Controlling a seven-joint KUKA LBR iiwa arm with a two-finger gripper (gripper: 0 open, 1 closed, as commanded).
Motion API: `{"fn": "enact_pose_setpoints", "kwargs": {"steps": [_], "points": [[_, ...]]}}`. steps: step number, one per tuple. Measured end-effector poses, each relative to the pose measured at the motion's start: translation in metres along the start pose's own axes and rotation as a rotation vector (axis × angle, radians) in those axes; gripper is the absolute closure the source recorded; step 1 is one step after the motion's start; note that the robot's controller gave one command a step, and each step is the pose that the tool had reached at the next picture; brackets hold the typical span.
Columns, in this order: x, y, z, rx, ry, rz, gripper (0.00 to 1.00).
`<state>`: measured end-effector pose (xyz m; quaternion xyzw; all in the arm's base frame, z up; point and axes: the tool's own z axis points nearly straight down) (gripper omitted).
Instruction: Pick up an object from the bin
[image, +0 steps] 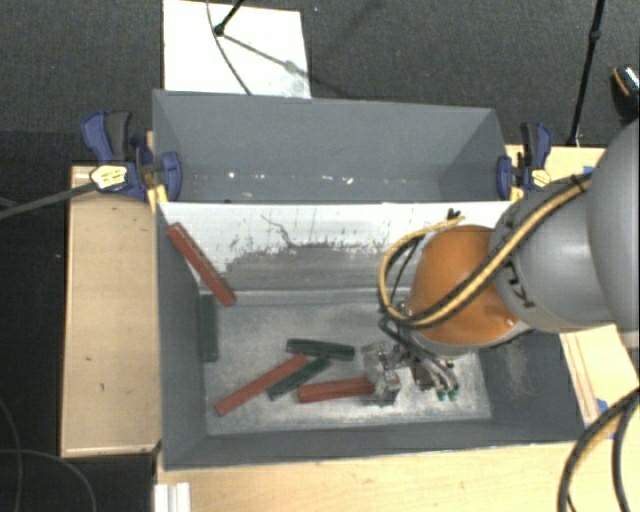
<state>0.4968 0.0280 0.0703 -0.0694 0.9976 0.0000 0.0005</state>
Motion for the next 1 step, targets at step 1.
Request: {"fn": "enact_pose_setpoints", "kwargs": {"steps": [1], "points": [[0.0151,-0.0044,-0.1397,0.001,-0.007,-0.302,1.0]]}}
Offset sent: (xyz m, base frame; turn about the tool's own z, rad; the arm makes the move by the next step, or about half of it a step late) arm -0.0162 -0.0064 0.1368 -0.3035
